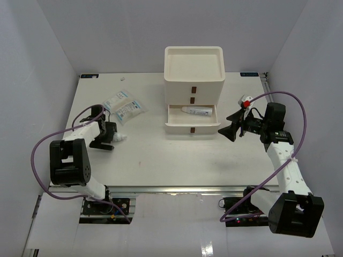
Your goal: Organize the makeup
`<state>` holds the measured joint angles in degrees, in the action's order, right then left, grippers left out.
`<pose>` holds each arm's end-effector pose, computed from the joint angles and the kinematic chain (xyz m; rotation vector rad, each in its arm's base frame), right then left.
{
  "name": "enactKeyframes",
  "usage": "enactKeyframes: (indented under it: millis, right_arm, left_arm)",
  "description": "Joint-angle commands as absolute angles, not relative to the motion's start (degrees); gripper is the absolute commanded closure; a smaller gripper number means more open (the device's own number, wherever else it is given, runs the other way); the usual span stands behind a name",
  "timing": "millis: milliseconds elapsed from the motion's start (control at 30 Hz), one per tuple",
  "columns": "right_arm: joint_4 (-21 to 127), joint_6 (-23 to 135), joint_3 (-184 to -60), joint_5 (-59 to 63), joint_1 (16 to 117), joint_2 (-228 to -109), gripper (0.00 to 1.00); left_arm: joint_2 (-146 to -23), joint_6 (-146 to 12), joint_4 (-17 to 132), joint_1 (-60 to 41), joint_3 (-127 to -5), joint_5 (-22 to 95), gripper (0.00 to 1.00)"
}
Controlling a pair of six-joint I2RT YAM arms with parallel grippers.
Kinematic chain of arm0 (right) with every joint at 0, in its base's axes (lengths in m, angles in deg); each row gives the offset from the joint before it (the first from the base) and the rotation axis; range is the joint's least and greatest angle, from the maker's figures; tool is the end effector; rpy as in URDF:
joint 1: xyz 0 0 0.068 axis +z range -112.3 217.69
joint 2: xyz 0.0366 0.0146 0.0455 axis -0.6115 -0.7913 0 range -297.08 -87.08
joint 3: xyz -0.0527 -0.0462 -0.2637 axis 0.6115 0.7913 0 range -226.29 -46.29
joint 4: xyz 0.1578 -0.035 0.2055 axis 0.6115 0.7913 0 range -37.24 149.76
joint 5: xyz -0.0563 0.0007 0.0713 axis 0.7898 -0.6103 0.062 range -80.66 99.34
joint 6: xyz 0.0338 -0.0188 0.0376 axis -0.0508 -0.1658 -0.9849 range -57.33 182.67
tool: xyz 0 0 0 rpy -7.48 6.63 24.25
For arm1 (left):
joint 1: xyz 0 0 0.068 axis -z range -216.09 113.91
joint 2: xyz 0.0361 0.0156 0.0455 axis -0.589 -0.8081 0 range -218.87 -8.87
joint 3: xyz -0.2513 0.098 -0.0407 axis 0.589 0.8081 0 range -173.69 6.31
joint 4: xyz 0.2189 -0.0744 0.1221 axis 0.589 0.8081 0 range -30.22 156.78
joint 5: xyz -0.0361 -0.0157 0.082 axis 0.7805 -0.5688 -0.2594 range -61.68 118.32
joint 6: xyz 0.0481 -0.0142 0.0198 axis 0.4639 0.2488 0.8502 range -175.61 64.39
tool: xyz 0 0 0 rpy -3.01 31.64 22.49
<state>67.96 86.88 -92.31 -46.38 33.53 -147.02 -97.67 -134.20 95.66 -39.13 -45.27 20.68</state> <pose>0.2237 0.0133 0.2956 -0.8720 1.6914 0.6693 0.2771 0.0193 0.1724 -1.8680 2.1203 -0.1081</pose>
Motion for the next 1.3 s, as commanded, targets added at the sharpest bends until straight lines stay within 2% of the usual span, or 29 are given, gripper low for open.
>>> enactKeyframes:
  millis: [0, 167, 300, 433, 567, 767, 833, 967, 1067, 1267]
  right_arm:
    - [66.74, 87.28, -92.17, -48.63, 32.90, -145.92, 0.12]
    - [66.74, 87.21, -92.08, -48.92, 32.39, -145.72, 0.12]
    - [66.65, 87.19, -91.99, -49.44, 31.83, -145.46, 0.12]
    - [66.67, 87.19, -91.84, -50.04, 31.14, -145.24, 0.12]
    - [66.74, 87.28, -91.78, -50.58, 30.43, -144.90, 0.12]
    - [66.74, 87.54, -91.71, -50.78, 29.84, -144.72, 0.11]
    - [66.74, 87.55, -91.64, -50.78, 29.70, -144.65, 0.11]
    - [66.65, 87.70, -91.55, -50.80, 29.32, -144.72, 0.11]
    - [66.61, 87.76, -91.34, -50.73, 28.94, -144.75, 0.11]
    - [66.17, 87.59, -90.72, -51.83, 27.02, -143.99, 0.11]
  left_arm:
    - [-98.93, -137.03, 96.42, -40.76, -47.21, 19.18, 0.11]
    - [-100.54, -134.62, 94.20, -42.20, -45.90, 20.42, 0.21]
    - [-98.15, -132.46, 90.08, -42.92, -42.55, 21.43, 0.44]
    - [-94.53, -126.60, 84.86, -43.00, -40.30, 24.50, 0.80]
    - [-89.91, -118.66, 80.25, -42.94, -38.87, 33.08, 0.91]
    - [-74.99, -102.71, 65.73, -40.01, -34.90, 49.08, 0.97]
    - [-71.34, -98.12, 61.15, -34.80, -35.24, 53.26, 0.97]
    - [-75.34, -82.57, 62.69, -18.85, -45.13, 55.06, 0.96]
    - [-81.93, -72.60, 69.15, -8.36, -52.99, 51.60, 0.96]
    - [-95.50, -47.82, 76.31, 7.35, -65.28, 30.84, 0.96]
